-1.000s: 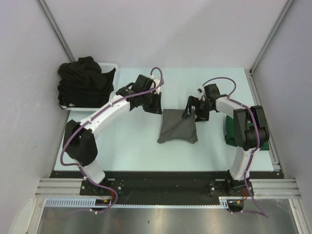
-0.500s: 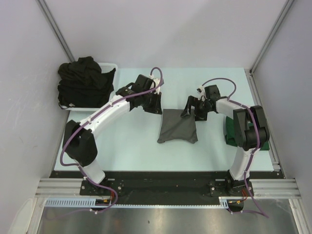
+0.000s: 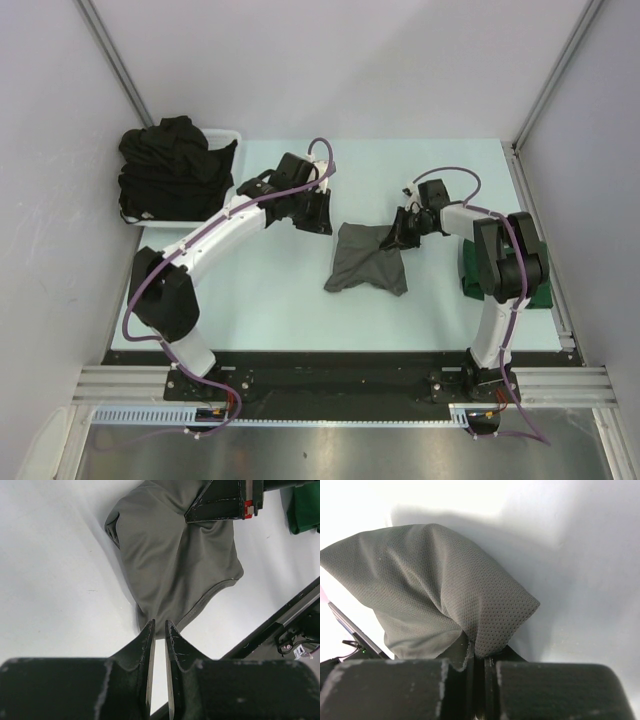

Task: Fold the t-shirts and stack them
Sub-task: Put the neatly folded tshirt into the corner of the board with both arms

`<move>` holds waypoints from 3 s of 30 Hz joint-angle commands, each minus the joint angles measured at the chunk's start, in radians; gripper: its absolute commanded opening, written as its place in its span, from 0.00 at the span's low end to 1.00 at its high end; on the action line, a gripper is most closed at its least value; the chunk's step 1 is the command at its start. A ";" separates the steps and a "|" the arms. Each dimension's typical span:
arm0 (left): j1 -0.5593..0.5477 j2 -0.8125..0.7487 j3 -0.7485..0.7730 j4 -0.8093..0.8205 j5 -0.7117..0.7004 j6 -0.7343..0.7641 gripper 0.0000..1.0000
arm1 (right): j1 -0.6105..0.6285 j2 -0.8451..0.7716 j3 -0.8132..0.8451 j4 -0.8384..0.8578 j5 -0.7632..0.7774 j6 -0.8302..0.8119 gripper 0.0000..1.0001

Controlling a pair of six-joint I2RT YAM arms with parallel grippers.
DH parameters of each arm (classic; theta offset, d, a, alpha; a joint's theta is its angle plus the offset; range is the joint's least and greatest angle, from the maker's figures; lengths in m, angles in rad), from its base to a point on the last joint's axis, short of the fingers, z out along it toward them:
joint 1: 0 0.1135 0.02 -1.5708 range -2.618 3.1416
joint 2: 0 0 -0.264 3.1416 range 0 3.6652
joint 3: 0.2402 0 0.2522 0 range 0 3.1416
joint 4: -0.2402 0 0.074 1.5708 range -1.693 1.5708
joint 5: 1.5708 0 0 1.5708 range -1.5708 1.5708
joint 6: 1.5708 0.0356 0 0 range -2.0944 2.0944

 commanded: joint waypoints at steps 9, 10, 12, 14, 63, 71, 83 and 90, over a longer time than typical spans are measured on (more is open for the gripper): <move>0.004 0.040 -0.008 0.025 -0.034 -0.022 0.17 | 0.014 0.051 0.041 -0.059 -0.020 -0.025 0.00; 0.004 0.054 -0.013 0.027 -0.034 -0.025 0.17 | 0.012 0.053 0.043 -0.057 -0.027 -0.025 0.00; 0.004 0.078 -0.031 0.039 -0.022 -0.030 0.17 | 0.014 0.057 0.053 -0.069 -0.028 -0.026 0.00; 0.004 0.097 -0.050 0.074 0.000 -0.044 0.16 | 0.014 0.059 0.060 -0.069 -0.031 -0.023 0.11; 0.039 0.318 0.128 0.022 0.043 -0.010 0.66 | 0.033 0.169 0.244 -0.166 -0.037 -0.026 0.27; 0.039 0.316 0.058 0.079 0.064 -0.041 0.68 | 0.035 0.155 0.233 -0.161 -0.034 -0.019 0.27; 0.039 0.306 -0.068 0.211 0.095 -0.099 0.71 | 0.018 0.145 0.244 -0.195 -0.033 -0.034 0.27; 0.039 0.324 -0.085 0.244 0.112 -0.111 0.71 | 0.015 0.152 0.282 -0.230 -0.030 -0.046 0.27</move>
